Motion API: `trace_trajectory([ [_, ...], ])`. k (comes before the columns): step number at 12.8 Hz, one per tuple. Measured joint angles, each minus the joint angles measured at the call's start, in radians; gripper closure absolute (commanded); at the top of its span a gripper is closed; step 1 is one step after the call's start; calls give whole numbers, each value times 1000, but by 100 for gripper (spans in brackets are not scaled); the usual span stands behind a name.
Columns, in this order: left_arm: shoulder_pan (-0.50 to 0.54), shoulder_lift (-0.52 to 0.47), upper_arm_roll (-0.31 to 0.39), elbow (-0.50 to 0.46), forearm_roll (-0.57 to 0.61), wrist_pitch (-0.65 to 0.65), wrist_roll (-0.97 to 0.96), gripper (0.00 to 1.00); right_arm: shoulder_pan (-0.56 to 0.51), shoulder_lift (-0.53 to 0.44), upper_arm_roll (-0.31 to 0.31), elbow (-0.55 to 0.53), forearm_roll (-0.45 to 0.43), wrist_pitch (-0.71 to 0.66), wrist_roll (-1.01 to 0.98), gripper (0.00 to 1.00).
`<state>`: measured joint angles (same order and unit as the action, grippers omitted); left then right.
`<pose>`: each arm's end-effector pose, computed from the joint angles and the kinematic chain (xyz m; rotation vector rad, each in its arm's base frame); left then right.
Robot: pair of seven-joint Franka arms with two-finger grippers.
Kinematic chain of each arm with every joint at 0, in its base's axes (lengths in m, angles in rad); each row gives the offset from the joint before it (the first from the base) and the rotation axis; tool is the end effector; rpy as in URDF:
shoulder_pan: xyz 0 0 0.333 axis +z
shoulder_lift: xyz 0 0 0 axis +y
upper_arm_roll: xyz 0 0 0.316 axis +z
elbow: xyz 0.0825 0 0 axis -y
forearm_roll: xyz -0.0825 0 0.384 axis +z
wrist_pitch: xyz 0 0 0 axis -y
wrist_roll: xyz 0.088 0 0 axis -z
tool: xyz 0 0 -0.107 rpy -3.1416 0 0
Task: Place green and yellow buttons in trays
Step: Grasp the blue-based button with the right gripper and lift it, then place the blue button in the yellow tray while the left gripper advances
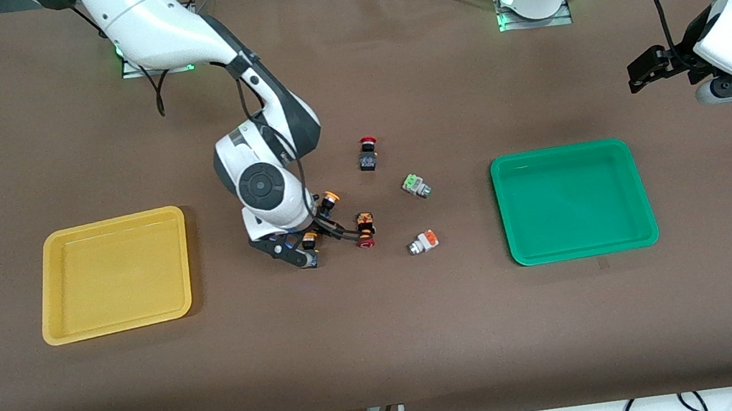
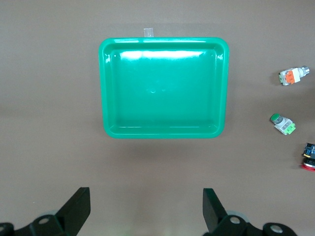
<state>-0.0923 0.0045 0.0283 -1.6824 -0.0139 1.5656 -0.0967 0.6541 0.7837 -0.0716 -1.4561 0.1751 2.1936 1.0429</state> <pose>0.5481 -0.0367 0.5692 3.1313 0.0524 -0.1913 0.5905 0.4072 0.2154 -2.9931 0.8381 0.1465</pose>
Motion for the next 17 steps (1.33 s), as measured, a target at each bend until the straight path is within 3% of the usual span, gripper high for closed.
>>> trace_trajectory([
  [3,0,4,0,0,-9,0,0,0,19,28,0,-4,0,5,14,0],
  [4,0,6,0,0,-10,0,0,0,26,30,0,-9,0,5,15,5],
  [6,0,6,0,0,-10,0,0,0,39,31,0,-22,0,5,17,76],
  [7,0,6,0,0,-10,0,0,0,42,31,0,-27,0,5,17,98],
  [13,0,8,-1,0,-10,-1,0,0,42,14,-22,-24,0,-5,-10,100],
  [17,18,43,2,-1,-13,-14,0,0,-35,-111,-131,-13,0,-253,-309,100],
])
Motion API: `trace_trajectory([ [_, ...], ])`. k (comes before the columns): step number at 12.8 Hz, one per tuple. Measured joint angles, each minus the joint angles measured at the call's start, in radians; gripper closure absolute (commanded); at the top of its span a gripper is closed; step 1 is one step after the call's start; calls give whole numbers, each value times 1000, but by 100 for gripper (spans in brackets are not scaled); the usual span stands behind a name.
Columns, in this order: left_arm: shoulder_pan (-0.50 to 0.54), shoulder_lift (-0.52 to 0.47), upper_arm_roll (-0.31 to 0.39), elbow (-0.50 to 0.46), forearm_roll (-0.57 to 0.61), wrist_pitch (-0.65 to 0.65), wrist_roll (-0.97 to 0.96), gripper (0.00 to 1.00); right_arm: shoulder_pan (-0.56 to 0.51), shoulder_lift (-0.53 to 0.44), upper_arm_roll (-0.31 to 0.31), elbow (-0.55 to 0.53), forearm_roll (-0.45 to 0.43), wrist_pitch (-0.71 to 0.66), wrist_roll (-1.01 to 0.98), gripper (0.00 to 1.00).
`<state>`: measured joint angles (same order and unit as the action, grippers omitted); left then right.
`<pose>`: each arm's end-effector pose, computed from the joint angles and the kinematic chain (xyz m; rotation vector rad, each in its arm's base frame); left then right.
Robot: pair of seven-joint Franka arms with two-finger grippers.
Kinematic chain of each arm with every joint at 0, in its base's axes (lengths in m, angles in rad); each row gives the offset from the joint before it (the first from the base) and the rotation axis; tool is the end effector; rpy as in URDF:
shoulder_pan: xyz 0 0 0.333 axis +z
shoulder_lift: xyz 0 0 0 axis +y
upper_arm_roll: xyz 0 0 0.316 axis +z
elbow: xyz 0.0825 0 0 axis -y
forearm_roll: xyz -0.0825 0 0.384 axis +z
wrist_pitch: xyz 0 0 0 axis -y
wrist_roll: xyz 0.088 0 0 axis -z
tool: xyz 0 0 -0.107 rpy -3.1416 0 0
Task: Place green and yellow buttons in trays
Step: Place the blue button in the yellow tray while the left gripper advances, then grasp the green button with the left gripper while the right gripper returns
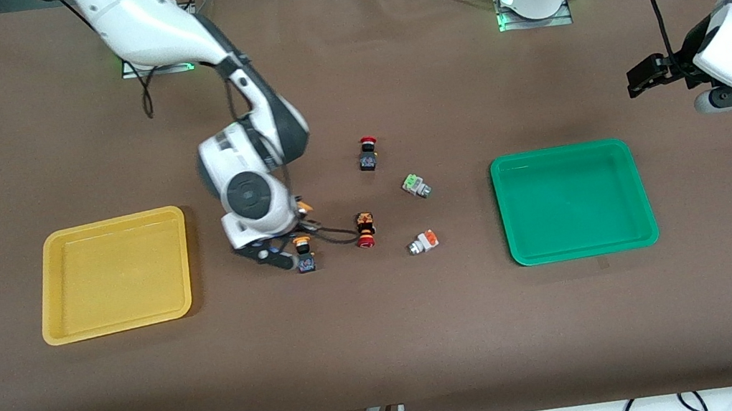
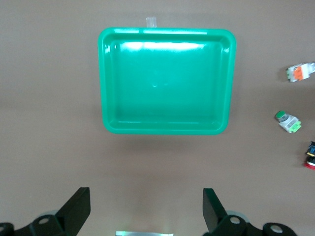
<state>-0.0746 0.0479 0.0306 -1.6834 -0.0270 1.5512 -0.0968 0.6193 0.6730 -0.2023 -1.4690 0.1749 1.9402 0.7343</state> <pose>0.5565 -0.0278 0.5438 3.1148 0.0854 -0.2834 0.6207 0.3128 0.2748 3.0014 -0.5534 -0.2621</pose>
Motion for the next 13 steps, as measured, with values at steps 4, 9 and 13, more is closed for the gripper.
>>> trace_trajectory([
  [4,-25,127,-7,0,-141,82,-56,0,-63,-66,-241,-10,0,-205,-458,100],
  [9,-198,285,-47,-48,-193,410,-338,0,-275,3,-299,-42,2,-147,-841,100],
  [13,-358,361,-86,-75,-195,504,-687,0,-308,63,-293,-76,10,-30,-904,5],
])
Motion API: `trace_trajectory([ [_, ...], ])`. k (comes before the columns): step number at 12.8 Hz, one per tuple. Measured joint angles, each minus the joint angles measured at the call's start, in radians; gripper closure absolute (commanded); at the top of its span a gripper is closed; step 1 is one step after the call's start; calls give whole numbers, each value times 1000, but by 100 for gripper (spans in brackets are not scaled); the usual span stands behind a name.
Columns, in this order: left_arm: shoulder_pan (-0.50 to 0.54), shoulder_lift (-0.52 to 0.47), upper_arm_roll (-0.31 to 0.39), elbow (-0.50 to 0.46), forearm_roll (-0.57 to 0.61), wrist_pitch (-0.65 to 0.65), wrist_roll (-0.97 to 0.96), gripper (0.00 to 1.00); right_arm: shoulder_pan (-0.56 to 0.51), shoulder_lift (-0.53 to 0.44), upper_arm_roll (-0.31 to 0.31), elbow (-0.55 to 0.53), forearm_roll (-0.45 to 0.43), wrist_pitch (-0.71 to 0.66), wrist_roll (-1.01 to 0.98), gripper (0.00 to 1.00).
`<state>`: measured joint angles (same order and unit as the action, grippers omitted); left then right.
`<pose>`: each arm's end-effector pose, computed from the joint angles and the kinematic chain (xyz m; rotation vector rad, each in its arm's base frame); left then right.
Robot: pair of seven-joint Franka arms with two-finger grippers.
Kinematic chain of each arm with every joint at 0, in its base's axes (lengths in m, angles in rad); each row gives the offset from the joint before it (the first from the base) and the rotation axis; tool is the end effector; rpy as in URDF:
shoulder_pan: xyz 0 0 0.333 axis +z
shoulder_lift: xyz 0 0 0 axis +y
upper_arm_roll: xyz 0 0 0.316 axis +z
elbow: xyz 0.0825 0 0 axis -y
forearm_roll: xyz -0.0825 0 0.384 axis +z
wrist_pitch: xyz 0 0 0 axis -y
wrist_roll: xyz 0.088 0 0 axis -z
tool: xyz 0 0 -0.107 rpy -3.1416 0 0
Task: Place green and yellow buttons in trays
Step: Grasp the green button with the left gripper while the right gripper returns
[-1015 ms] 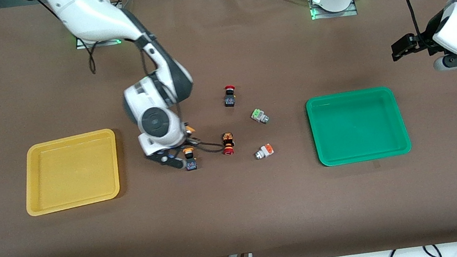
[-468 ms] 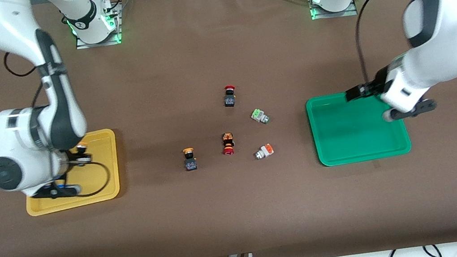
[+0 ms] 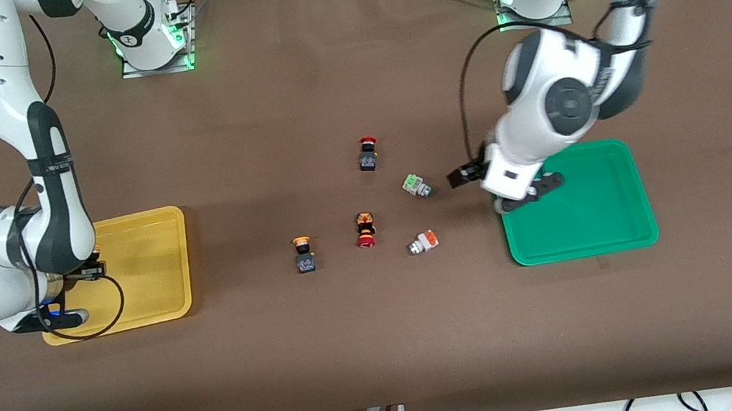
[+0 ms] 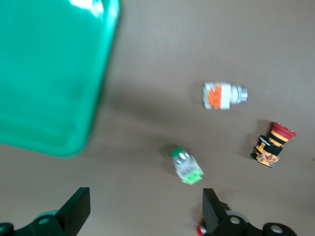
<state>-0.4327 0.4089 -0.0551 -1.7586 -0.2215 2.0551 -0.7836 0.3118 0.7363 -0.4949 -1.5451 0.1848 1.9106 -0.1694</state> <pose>0.5625 -0.3086 0.3281 2.9556 0.6202 -0.3279 0.6669 -0.0646 0.2360 2.9834 -0.0549 -0.4594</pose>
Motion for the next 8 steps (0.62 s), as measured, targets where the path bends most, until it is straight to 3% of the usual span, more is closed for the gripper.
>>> trace_trajectory([
  [1,-39,24,-1,-8,0,6,-73,0,1,3,3,-6,0,14,0,0],
  [4,-112,90,-2,-59,0,69,-208,0,19,-5,10,-5,43,12,0,0],
  [8,-120,165,1,-71,-76,198,-240,0,138,-43,21,27,111,-47,108,0],
])
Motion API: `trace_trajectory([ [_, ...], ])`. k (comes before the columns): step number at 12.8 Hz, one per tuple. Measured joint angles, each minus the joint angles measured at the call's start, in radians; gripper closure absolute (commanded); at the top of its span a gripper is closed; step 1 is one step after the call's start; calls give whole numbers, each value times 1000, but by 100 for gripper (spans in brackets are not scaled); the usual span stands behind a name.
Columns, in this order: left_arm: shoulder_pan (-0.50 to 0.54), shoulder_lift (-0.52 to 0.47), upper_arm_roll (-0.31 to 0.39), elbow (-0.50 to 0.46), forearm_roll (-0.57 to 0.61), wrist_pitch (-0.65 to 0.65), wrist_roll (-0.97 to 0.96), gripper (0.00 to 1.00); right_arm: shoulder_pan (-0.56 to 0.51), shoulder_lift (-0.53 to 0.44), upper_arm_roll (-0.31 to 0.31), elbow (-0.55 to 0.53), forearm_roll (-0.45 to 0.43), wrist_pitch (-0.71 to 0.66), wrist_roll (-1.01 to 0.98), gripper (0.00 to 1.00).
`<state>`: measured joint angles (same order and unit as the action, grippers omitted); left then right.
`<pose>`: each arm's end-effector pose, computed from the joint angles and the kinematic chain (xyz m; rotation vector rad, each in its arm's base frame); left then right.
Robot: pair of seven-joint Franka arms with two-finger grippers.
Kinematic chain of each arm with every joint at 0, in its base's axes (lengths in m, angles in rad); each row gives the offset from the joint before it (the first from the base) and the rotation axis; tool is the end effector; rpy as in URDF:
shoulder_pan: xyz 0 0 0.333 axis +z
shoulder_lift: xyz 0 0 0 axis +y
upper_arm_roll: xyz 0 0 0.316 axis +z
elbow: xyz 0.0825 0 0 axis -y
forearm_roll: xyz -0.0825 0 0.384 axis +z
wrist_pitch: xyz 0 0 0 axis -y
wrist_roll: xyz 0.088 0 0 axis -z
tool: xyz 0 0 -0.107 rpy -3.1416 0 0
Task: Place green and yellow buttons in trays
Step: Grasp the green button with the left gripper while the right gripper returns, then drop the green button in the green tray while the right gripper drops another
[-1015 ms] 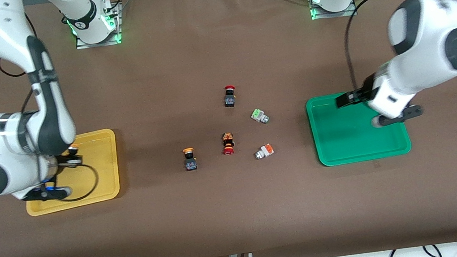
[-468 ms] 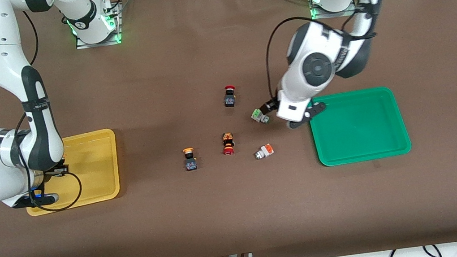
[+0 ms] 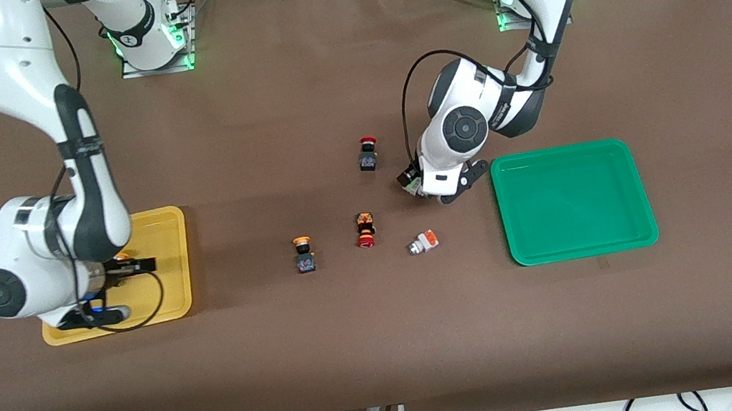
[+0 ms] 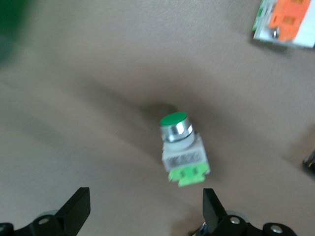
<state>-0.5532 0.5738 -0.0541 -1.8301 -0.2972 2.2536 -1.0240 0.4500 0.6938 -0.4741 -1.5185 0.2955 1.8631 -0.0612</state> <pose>0.5156 -0.3659 0.2075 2.9026 0.9444 -0.4331 0.6732 0.0531 0.2659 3.0865 -0.0501 -0.4150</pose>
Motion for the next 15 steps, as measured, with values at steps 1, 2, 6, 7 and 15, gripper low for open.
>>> trace_trajectory([
  [1,-1,19,0,1,-4,32,-1,0,45,-5,2,8,23,-1,55,0],
  [2,-2,36,-1,3,-4,53,-4,0,92,-5,4,15,42,0,118,0],
  [6,-13,70,-2,33,-6,67,-14,74,270,6,9,18,54,147,337,0],
  [7,-18,74,-2,39,-6,71,-14,100,304,18,9,18,54,192,377,0],
  [15,-24,75,1,53,-6,74,-9,100,366,124,100,17,55,506,515,0],
])
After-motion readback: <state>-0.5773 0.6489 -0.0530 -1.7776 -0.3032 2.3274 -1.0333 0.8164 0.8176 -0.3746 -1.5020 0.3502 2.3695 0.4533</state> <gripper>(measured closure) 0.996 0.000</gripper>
